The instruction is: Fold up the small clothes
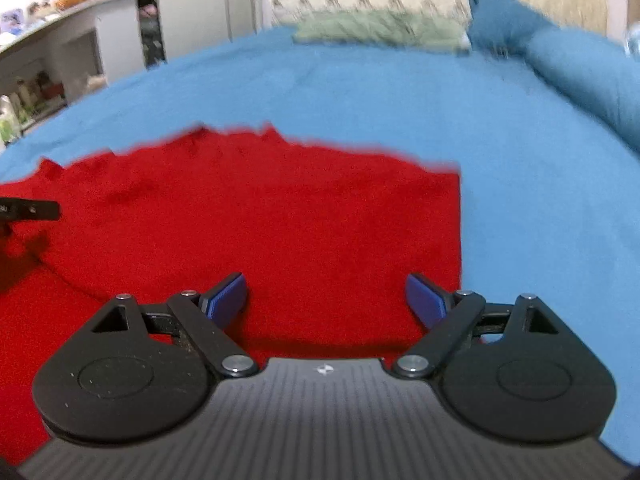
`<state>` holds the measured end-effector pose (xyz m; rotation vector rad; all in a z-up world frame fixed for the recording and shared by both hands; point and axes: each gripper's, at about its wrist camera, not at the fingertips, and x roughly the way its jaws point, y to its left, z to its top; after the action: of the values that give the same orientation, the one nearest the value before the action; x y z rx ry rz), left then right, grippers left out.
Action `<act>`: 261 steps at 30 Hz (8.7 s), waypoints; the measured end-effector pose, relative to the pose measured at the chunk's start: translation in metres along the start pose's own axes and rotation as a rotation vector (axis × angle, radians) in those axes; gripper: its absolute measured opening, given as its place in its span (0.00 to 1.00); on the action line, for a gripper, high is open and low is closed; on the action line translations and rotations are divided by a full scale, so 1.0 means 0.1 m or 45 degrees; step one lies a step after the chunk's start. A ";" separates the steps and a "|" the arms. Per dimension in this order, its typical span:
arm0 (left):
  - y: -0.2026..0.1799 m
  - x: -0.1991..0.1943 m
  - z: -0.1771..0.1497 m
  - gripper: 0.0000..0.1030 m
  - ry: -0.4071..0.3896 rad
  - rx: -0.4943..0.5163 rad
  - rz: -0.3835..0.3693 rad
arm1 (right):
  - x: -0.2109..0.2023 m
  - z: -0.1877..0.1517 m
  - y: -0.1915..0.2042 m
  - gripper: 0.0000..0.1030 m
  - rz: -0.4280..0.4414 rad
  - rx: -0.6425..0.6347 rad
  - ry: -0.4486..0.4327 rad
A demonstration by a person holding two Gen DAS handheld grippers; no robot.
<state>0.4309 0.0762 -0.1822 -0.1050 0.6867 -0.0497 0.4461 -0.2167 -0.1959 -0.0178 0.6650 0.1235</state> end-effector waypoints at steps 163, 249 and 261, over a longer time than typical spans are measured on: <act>0.23 -0.28 -0.19 0.08 0.017 0.174 0.055 | -0.40 0.83 -0.35 0.23 -0.077 0.267 -0.144; 0.31 -2.84 -1.44 0.83 0.291 -0.312 0.066 | -3.40 -1.64 -0.09 0.97 -0.117 0.299 0.153; 0.32 -2.36 -1.82 0.58 0.554 -0.153 0.054 | -3.16 -1.89 -0.09 0.96 -0.129 0.319 0.230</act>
<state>0.1333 0.1124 -0.1774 -0.1980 1.1270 0.0107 0.0845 -0.2702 -0.1496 0.1798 0.8551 -0.0601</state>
